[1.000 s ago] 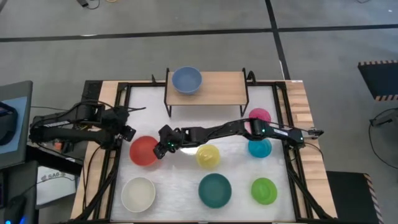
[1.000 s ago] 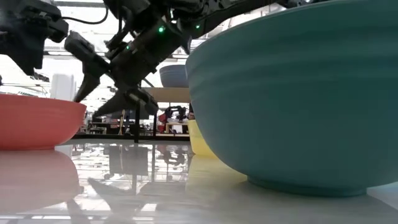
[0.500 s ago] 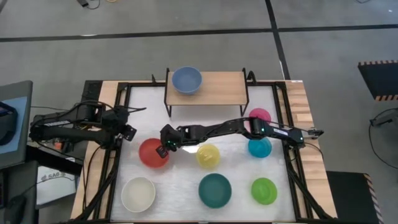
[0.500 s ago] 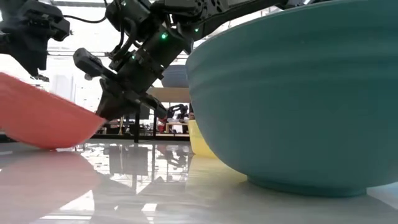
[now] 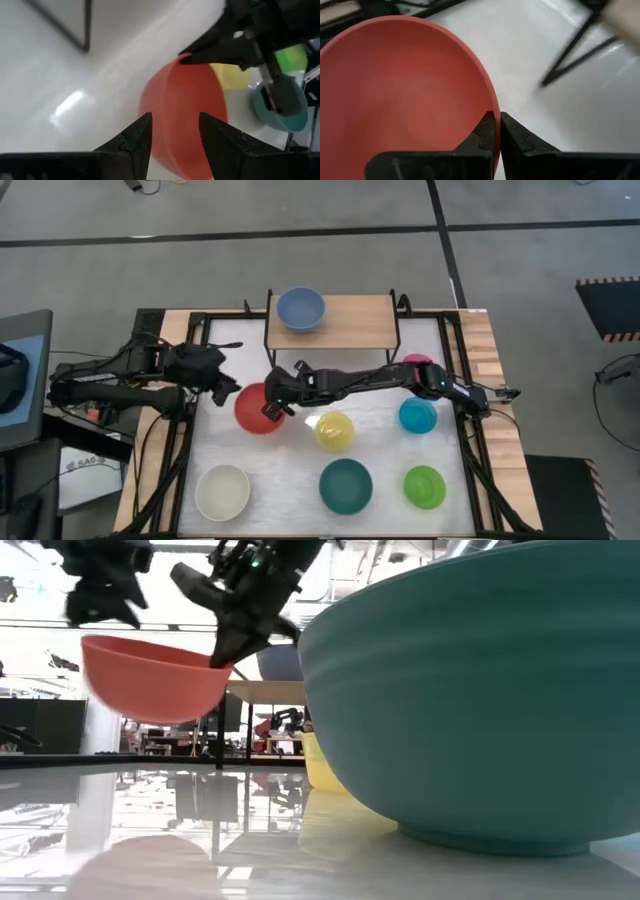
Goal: Place and stack bowls onto a shelf
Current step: Stack the orange bowl on top of the blue bowl on the shelf
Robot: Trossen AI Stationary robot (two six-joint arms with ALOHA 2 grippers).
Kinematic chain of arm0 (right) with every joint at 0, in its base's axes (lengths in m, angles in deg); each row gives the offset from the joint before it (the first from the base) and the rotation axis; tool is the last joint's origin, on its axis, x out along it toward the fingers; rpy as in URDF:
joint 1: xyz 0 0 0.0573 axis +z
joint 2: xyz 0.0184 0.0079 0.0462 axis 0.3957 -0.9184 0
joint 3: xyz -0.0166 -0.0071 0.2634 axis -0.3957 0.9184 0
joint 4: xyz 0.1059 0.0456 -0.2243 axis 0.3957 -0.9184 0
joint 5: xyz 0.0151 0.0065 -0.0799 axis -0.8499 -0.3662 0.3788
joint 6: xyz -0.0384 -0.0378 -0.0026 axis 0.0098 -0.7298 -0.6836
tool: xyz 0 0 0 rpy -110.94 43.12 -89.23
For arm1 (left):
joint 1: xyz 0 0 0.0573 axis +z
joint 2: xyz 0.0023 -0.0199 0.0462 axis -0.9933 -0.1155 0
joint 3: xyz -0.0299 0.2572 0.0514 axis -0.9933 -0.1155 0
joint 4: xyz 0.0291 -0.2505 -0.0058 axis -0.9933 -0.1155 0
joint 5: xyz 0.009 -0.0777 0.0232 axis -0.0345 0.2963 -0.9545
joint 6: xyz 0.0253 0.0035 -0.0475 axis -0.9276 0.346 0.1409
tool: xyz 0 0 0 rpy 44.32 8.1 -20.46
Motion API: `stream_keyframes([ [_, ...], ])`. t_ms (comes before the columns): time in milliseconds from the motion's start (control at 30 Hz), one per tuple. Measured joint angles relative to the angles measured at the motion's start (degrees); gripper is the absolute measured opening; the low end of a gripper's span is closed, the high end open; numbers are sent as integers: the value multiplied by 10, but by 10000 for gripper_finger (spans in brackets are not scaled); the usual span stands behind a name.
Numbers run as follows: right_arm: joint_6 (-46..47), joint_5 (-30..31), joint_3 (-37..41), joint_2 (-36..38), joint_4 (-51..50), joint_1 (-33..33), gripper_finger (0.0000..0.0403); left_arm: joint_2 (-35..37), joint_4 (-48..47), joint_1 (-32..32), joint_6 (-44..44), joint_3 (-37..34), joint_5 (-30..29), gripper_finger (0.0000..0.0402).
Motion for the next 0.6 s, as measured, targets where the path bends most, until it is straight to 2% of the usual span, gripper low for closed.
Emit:
stream_keyframes([
  [200, -19, 67, 0, 45, -61, -4, 30, -30, 84, 0, -129, 0, -49, 146],
  [267, -25, 73, 0, 61, -77, -7, 30, -42, 107, 0, -159, 0, -64, 146],
  [500, -85, 108, 0, 100, -78, -8, 30, -84, 145, 0, -234, 0, -112, 145],
  [600, -111, 108, 2, 109, -81, -8, 30, -98, 150, 0, -253, 0, -125, 133],
])
